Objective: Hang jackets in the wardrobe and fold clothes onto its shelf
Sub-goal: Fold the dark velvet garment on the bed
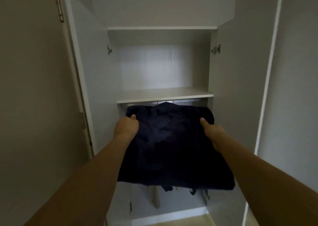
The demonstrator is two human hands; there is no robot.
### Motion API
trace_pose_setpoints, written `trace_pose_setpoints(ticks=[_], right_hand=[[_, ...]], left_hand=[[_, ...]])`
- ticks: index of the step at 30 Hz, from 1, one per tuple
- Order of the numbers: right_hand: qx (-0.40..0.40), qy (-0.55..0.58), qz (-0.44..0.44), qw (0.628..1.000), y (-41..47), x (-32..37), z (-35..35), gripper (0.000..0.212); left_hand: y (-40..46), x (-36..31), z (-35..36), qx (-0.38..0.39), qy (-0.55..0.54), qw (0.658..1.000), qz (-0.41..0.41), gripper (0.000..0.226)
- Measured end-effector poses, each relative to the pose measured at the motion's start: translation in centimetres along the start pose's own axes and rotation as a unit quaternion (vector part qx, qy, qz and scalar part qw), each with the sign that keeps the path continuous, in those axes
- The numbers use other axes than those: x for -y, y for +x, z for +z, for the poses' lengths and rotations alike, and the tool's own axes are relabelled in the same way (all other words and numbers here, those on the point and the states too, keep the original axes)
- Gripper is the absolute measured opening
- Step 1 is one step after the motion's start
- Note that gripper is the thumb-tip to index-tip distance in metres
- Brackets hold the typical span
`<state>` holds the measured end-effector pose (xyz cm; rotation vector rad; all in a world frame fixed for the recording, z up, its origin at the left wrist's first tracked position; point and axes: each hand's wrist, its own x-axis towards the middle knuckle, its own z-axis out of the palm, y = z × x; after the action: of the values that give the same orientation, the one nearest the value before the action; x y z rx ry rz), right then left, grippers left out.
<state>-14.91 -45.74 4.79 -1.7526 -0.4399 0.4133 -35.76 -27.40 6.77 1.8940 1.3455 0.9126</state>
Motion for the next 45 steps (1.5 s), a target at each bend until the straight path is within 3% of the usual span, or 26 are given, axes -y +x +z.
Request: trace_pose_setpoints(ticks=[5, 11, 17, 21, 25, 31, 41, 45], right_hand=[[0.035, 0.04, -0.04, 0.998, 14.6, 4.8, 5.1, 0.072], [0.084, 0.061, -0.112, 0.988, 27.8, 15.1, 12.2, 0.069], [0.082, 0.026, -0.152, 0.985, 40.2, 20.5, 20.7, 0.068], [0.069, -0.016, -0.155, 0.985, 48.5, 21.3, 26.4, 0.067], [0.06, -0.098, -0.14, 0.984, 57.6, 21.6, 33.9, 0.066], [0.076, -0.282, -0.124, 0.948, 68.9, 18.4, 45.6, 0.039], [0.03, -0.273, -0.124, 0.953, 81.1, 19.7, 55.7, 0.039], [0.101, -0.308, -0.075, 0.943, 83.5, 20.8, 56.9, 0.043]], left_hand=[[13.3, -4.2, 4.0, -0.051, 0.009, 0.999, 0.009, 0.054], [28.3, -10.2, 2.9, -0.135, -0.036, 0.99, 0.02, 0.052], [42.7, -11.0, 4.8, -0.152, -0.05, 0.987, -0.013, 0.043], [52.0, -10.1, 7.6, -0.154, -0.02, 0.988, -0.017, 0.04], [63.1, -7.9, 11.2, -0.137, 0.087, 0.987, 0.0, 0.034], [76.1, -1.1, 18.6, -0.084, 0.178, 0.979, -0.044, 0.032], [91.4, 0.3, 22.7, -0.106, 0.304, 0.946, 0.035, 0.031], [94.3, 0.2, 23.7, -0.099, 0.323, 0.941, 0.03, 0.029]])
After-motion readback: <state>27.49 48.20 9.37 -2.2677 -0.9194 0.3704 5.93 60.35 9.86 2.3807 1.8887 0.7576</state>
